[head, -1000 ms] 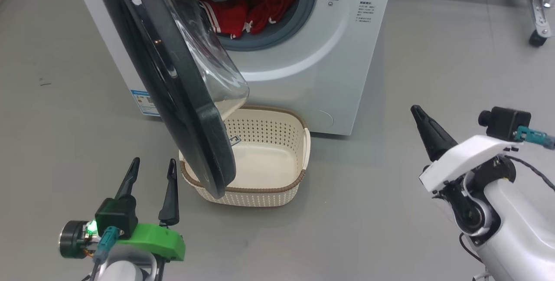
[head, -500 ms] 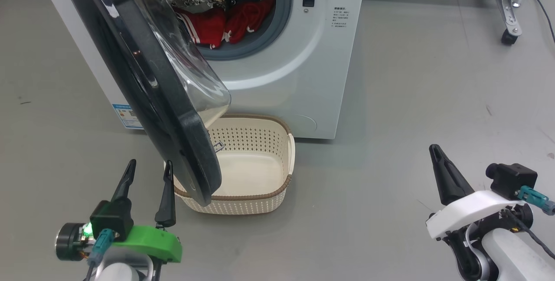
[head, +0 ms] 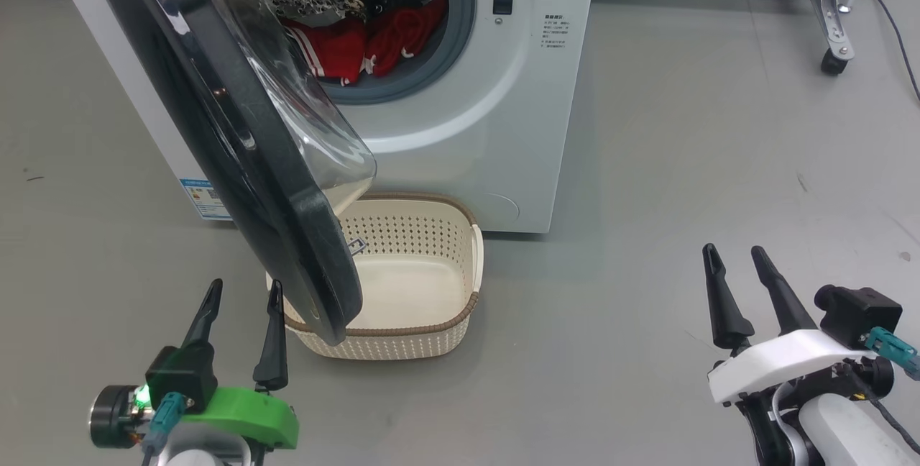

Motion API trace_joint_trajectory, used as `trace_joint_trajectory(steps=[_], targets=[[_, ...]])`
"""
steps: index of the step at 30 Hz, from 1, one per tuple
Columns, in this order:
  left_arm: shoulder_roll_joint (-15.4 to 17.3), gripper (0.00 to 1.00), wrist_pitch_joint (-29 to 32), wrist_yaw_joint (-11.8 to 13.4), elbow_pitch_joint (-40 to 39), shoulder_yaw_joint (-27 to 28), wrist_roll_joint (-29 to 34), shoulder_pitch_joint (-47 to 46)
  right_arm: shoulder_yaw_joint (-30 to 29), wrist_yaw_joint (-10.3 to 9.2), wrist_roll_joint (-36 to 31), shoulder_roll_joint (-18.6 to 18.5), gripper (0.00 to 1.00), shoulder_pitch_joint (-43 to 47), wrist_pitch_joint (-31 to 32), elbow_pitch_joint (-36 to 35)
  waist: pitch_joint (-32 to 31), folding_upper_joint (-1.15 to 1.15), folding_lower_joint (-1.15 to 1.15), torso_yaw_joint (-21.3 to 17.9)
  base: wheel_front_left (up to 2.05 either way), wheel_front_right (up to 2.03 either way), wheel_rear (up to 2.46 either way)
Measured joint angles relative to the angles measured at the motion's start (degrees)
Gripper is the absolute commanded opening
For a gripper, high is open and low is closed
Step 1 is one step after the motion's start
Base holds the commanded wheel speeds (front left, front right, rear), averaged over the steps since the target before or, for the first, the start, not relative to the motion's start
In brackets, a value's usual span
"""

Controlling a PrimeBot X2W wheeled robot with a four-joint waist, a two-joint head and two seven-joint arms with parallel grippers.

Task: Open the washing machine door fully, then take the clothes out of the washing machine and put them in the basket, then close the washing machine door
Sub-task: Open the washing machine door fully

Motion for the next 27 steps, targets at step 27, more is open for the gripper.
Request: trace_joint_trajectory(steps=[27], targets=[[-0.31, 1.0, 0.0, -1.47, 0.4, 0.46, 1.02, 1.17, -4.94, 0.01, -7.59, 3.66, 1.0, 5.12, 0.0, -4.49, -0.14, 0.0, 0.0, -1.15, 0.0, 0.0, 0.0]])
